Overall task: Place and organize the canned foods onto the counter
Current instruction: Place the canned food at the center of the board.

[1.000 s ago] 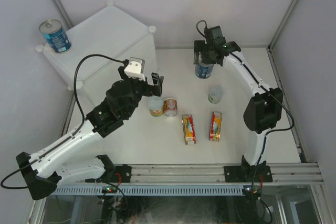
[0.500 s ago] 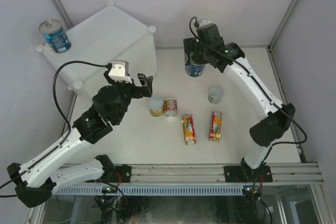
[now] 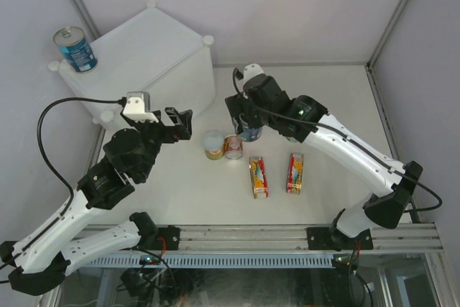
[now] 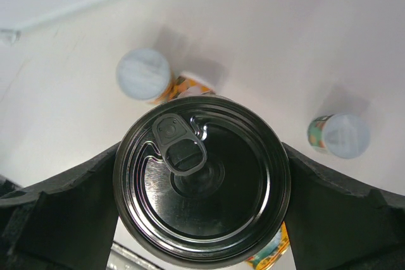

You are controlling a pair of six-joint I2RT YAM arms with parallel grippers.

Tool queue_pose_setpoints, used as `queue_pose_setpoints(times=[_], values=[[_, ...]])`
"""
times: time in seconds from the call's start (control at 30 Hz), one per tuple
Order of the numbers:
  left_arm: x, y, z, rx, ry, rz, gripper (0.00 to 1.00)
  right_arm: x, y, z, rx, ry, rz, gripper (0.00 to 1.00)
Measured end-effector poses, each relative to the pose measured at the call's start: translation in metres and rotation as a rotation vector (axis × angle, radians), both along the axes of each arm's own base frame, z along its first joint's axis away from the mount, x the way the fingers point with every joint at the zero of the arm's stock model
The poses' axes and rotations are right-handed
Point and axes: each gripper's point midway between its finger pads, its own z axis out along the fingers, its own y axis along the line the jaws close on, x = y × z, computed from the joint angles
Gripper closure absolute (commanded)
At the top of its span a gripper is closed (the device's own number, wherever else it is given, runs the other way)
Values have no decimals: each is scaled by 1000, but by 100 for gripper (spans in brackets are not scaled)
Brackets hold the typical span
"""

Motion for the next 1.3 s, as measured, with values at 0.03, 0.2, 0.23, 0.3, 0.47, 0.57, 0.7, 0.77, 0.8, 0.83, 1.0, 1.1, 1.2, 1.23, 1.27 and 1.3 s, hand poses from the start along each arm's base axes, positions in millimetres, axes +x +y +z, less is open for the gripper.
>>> queue_pose_setpoints(times=[0.03,0.2,0.23,0.3,0.47,0.57,0.7,0.77,0.8,0.83,1.0,1.1,1.2,1.23,1.27,1.3], values=[[-1,2,-1,-3,3,6,0,-8,5,-3,-10,2,18,100],[-4,11,-3,5,12,28,0,-40,33,-11,-22,10,105,100],[-5,13,-3,6,14,33,0,-45,36,-11,-20,8,117,100],[-6,17,-4,8,17,46,0,-52,43,-8,-13,4,137,100],[-12,37,-2,5,12,105,0,-57,58,16,24,-23,169,100],[-18,51,2,-10,-2,142,0,-49,77,43,76,-65,179,100],[-26,72,10,-39,-23,197,0,-33,103,75,131,-121,194,100],[-29,80,12,-49,-27,224,0,-24,118,89,155,-145,204,100],[-30,85,13,-52,-27,239,0,-19,126,97,172,-161,210,100],[-32,88,13,-57,-27,250,0,-13,138,106,199,-184,219,100],[-34,99,7,-44,-10,303,0,2,161,108,231,-214,243,100],[-36,105,4,-37,0,325,0,10,173,99,237,-213,259,100],[-39,110,0,-33,9,333,0,20,185,91,245,-211,265,100],[-40,112,-1,-33,13,336,0,24,188,87,246,-211,265,100],[-42,113,-3,-32,18,338,0,25,191,85,246,-209,267,100],[-44,116,-5,-31,21,343,0,26,192,82,243,-205,269,100]])
